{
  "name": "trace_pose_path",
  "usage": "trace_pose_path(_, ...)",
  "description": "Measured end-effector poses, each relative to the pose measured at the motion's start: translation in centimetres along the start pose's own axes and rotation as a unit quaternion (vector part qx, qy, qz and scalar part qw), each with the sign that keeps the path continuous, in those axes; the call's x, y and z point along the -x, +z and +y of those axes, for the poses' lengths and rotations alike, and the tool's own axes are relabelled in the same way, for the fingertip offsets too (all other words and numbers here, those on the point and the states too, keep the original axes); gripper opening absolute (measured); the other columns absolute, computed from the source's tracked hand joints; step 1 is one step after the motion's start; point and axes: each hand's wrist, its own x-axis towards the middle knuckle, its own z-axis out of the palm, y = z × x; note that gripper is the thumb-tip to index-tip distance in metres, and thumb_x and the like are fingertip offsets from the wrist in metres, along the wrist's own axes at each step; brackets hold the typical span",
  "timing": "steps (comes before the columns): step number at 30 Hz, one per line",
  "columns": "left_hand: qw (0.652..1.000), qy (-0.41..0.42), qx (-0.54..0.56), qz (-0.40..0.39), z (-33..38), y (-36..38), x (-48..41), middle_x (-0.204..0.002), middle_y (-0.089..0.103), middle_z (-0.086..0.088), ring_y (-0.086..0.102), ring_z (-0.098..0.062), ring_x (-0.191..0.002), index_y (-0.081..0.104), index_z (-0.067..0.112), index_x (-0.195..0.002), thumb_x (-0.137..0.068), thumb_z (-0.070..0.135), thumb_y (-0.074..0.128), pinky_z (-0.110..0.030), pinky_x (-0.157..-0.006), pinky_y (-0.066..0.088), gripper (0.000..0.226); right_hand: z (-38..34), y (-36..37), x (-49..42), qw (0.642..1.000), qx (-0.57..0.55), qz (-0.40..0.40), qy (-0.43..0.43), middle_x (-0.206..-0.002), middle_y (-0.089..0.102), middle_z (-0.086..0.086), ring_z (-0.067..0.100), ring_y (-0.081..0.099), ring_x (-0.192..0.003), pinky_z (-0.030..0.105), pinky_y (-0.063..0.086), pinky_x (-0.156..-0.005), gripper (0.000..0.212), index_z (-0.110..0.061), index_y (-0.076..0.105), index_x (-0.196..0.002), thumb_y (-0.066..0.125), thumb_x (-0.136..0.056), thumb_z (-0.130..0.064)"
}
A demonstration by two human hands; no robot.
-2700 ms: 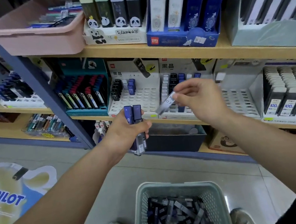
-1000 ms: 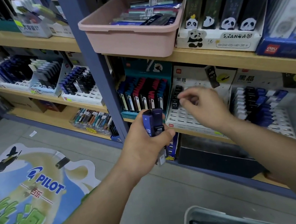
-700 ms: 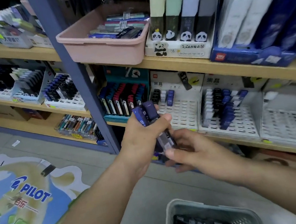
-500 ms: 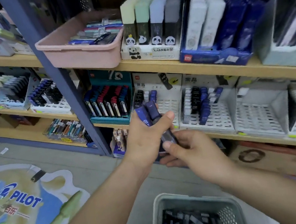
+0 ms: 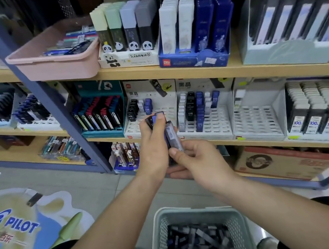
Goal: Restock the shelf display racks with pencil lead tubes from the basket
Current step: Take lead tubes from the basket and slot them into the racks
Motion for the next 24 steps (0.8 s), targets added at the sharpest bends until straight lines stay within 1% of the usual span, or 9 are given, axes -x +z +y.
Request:
trace_pose_path(3,0.997,0.034,-0.072,-0.014,-0.5,-0.2,-0.5,-0.09,0.07,0.005,0.069,-0.018,-0.089,0.051,0.029,-0.102,-0.101,0.044,0.051,-0.047,-0.095,0.053,0.015,0.1,-0.4,-0.3,1.0,-0.011,-0.008,0.005,-0.096,0.075,0.016,0.031,0.075,-0.084,0.033,0.062,-0.076,0.018,-0.01,0.065,-0.114,0.053,-0.102,-0.012)
trace_pose_path(5,0.995,0.047,-0.084,-0.032,-0.7,-0.3,-0.6,-0.094,0.071,0.005,0.069,-0.02,-0.095,0.053,0.027,-0.108,-0.099,0.045,0.055,-0.049,-0.096,0.053,0.019,0.1,-0.6,-0.5,1.0,-0.017,-0.012,0.004,-0.096,0.075,0.016,0.03,0.075,-0.084,0.034,0.062,-0.077,0.019,-0.011,0.065,-0.116,0.051,-0.103,-0.012)
trace_pose_path(9,0.997,0.033,-0.057,-0.047,-1.0,-0.4,-0.8,-0.093,0.073,0.011,0.07,-0.016,-0.092,0.056,0.027,-0.118,-0.094,0.043,0.063,-0.05,-0.093,0.056,0.029,0.3,-0.4,-0.9,0.999,-0.034,-0.003,0.005,-0.094,0.076,0.014,0.028,0.075,-0.084,0.035,0.062,-0.078,0.019,-0.014,0.068,-0.109,0.05,-0.103,-0.012)
trace_pose_path(12,0.999,0.021,-0.01,-0.033,-1.1,-0.5,-1.0,-0.096,0.073,0.0,0.069,-0.018,-0.088,0.058,0.026,-0.12,-0.092,0.039,0.067,-0.045,-0.089,0.058,0.033,0.3,-0.1,-1.3,0.999,-0.044,0.003,0.01,-0.094,0.076,0.014,0.028,0.075,-0.086,0.034,0.062,-0.078,0.02,-0.012,0.07,-0.106,0.05,-0.103,-0.014)
trace_pose_path(15,1.0,0.027,0.001,-0.011,-1.2,-0.3,-1.1,-0.095,0.069,0.001,0.067,-0.016,-0.087,0.058,0.019,-0.122,-0.095,0.037,0.063,-0.035,-0.081,0.057,0.033,0.2,-0.1,-1.5,0.999,-0.033,0.007,0.007,-0.097,0.074,0.018,0.028,0.075,-0.088,0.034,0.061,-0.079,0.021,-0.007,0.072,-0.106,0.052,-0.103,-0.014)
trace_pose_path(16,1.0,0.022,0.006,-0.005,-1.2,-0.4,-1.2,-0.1,0.07,-0.001,0.068,-0.018,-0.091,0.057,0.019,-0.122,-0.096,0.038,0.062,-0.036,-0.082,0.058,0.033,0.2,-0.1,-1.6,0.999,-0.034,0.008,0.005,-0.095,0.075,0.017,0.026,0.075,-0.087,0.033,0.061,-0.079,0.02,-0.006,0.072,-0.104,0.053,-0.102,-0.013)
trace_pose_path(19,1.0,0.006,0.013,0.005,-1.4,-0.6,-1.5,-0.111,0.071,-0.005,0.069,-0.024,-0.105,0.057,0.021,-0.118,-0.095,0.041,0.063,-0.047,-0.095,0.055,0.032,0.2,-0.2,-1.9,0.999,-0.034,0.042,-0.003,-0.09,0.074,0.015,0.023,0.075,-0.079,0.032,0.062,-0.076,0.015,-0.002,0.072,-0.103,0.062,-0.096,-0.011)
trace_pose_path(21,1.0,-0.001,0.01,0.005,-1.3,-0.8,-1.6,-0.104,0.071,-0.003,0.068,-0.026,-0.104,0.058,0.021,-0.113,-0.094,0.043,0.064,-0.053,-0.095,0.054,0.029,0.3,-0.2,-1.9,0.997,-0.041,0.064,-0.008,-0.088,0.073,0.014,0.023,0.074,-0.074,0.032,0.062,-0.073,0.015,-0.001,0.07,-0.106,0.066,-0.093,-0.008)
trace_pose_path(24,1.0,-0.006,-0.001,-0.003,-1.3,-1.0,-1.8,-0.097,0.072,0.001,0.07,-0.025,-0.099,0.058,0.023,-0.111,-0.092,0.045,0.066,-0.058,-0.091,0.055,0.029,0.2,0.0,-1.8,0.997,-0.027,0.073,-0.023,-0.085,0.074,0.01,0.023,0.075,-0.072,0.031,0.062,-0.07,0.012,-0.006,0.064,-0.105,0.066,-0.093,-0.007)
